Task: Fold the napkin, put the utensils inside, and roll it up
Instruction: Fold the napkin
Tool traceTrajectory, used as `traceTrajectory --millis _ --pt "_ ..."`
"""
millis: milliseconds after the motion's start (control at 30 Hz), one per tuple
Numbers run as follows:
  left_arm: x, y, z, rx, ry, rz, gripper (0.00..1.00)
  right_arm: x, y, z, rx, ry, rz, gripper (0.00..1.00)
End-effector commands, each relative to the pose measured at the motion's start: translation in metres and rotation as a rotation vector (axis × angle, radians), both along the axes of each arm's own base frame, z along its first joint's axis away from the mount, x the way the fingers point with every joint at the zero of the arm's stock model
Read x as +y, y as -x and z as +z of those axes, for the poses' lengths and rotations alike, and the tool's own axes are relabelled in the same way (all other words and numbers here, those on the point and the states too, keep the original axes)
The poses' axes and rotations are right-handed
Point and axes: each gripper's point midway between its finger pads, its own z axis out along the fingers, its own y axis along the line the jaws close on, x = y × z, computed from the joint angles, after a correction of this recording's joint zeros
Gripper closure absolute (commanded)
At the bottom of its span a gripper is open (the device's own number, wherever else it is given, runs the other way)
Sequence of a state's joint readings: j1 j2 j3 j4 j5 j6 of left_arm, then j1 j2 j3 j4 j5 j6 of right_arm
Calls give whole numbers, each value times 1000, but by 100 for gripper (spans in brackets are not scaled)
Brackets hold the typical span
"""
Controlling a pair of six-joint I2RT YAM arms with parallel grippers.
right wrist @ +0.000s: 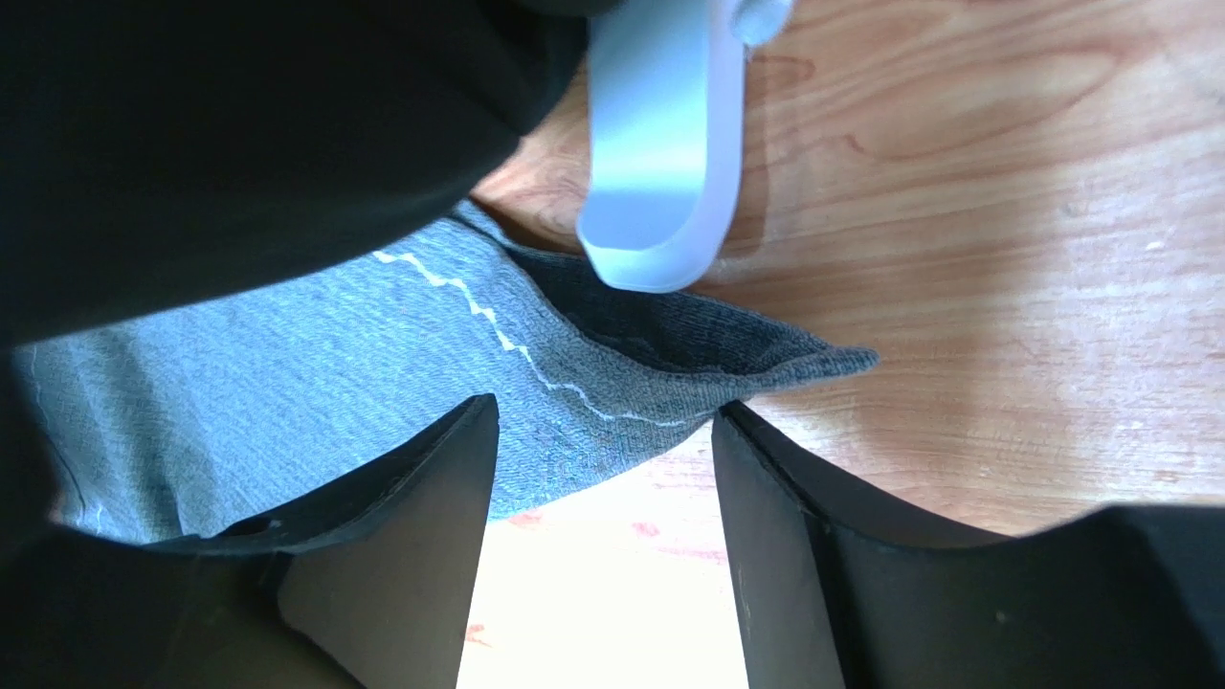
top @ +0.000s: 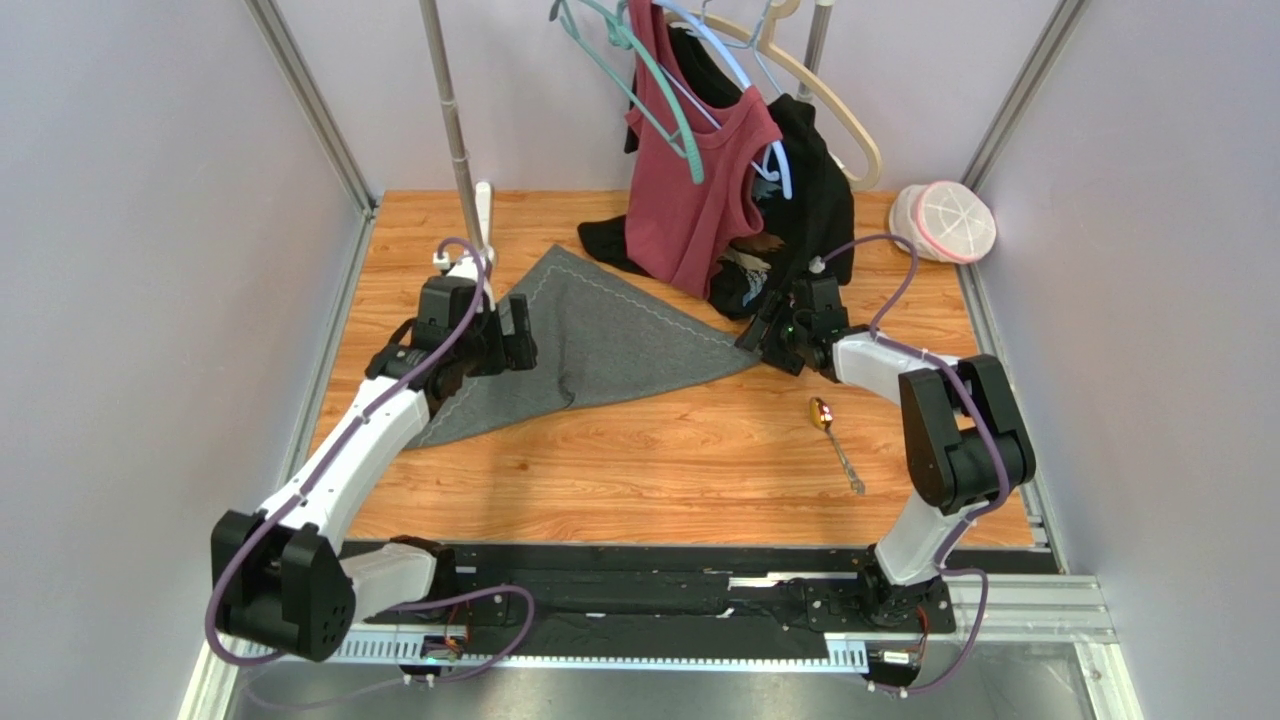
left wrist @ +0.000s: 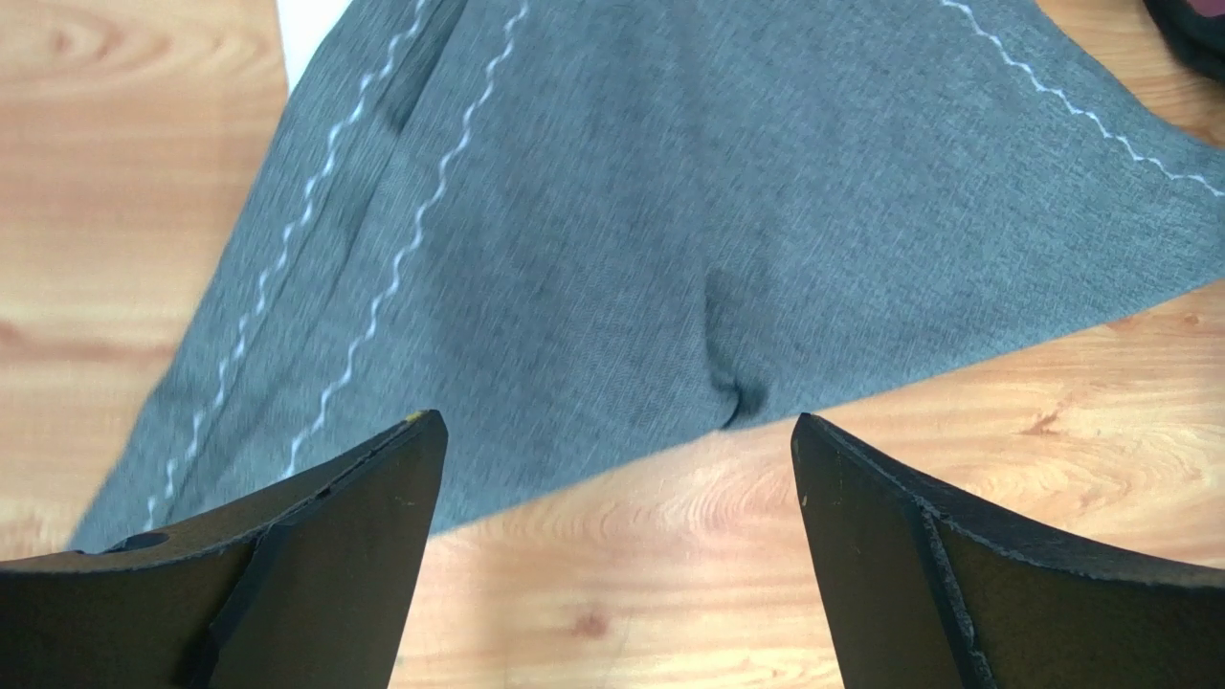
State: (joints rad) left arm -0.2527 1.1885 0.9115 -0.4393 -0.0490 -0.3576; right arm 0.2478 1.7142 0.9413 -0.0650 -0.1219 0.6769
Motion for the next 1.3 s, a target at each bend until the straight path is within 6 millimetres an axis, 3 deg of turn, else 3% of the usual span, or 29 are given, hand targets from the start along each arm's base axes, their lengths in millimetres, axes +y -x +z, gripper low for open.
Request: traceTrajectory --millis 0,167,300,500,800,1033,1133,1267 --pt "4 12 13 -44 109 77 1 -4 2 -7 5 -5 -41 40" --pt "24 34 -2 -38 82 163 1 -12 15 -9 8 21 -55 39" --pt "39 42 -8 -46 115 251 1 -15 10 -19 26 35 -62 39" --pt "44 48 -2 -70 143 269 1 -17 0 -23 30 46 -83 44" --pt "47 53 -5 -67 140 283 1 -21 3 -37 65 53 -100 66" --pt "46 62 -9 -88 187 315 1 -22 9 -40 85 57 -90 97" --pt "52 66 -11 -106 191 353 1 -23 16 -35 95 57 -91 100" --pt "70 76 -15 -131 165 459 1 -34 44 -36 138 85 -108 100"
